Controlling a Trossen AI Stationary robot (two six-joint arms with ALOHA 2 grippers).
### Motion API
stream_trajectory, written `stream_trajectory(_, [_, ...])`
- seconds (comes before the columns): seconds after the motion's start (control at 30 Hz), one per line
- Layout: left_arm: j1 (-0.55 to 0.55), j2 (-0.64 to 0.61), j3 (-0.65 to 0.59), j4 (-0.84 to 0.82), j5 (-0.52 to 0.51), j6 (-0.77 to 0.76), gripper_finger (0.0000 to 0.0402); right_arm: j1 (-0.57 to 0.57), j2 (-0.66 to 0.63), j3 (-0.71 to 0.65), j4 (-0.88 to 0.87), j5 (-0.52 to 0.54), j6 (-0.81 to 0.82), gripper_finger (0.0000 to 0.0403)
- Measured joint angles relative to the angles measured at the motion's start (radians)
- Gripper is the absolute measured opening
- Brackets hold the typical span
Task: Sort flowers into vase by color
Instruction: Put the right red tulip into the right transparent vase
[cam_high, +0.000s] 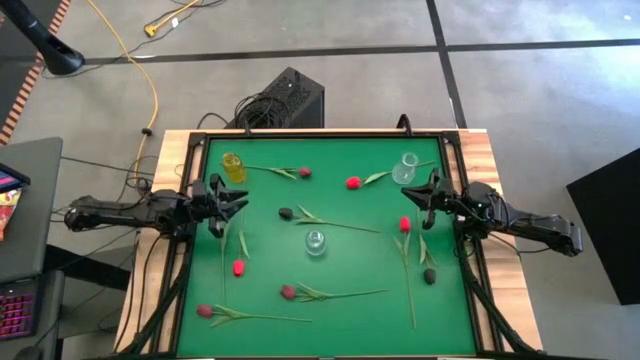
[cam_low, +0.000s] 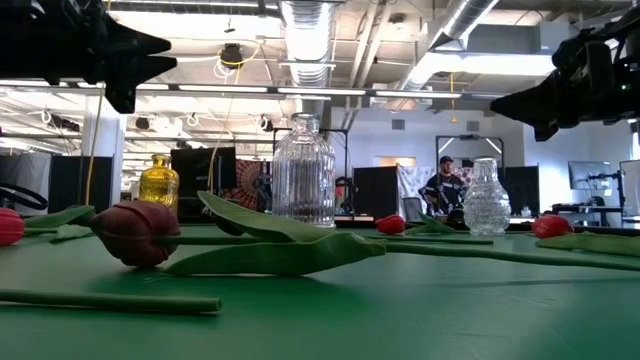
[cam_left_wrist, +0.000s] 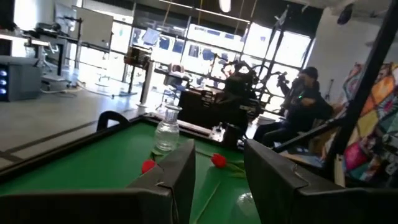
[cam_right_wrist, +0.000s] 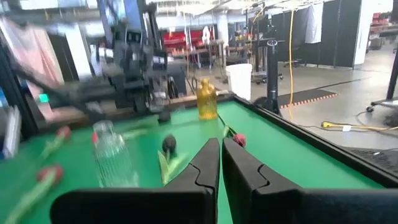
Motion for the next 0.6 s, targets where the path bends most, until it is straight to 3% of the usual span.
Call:
stream_trajectory(0.23, [0.054,0.175,0.011,0.134,0.010,0.024,0.0123,-0.007,0.001,0.015,0.071,0.020,0.044,0.0047])
stream_trajectory(0.6, [0.148,0.486,0.256,0.033,0.134,0.139,0.0123,-0.006,0.158,0.183,-0.086,0.019,0.090,0.0047])
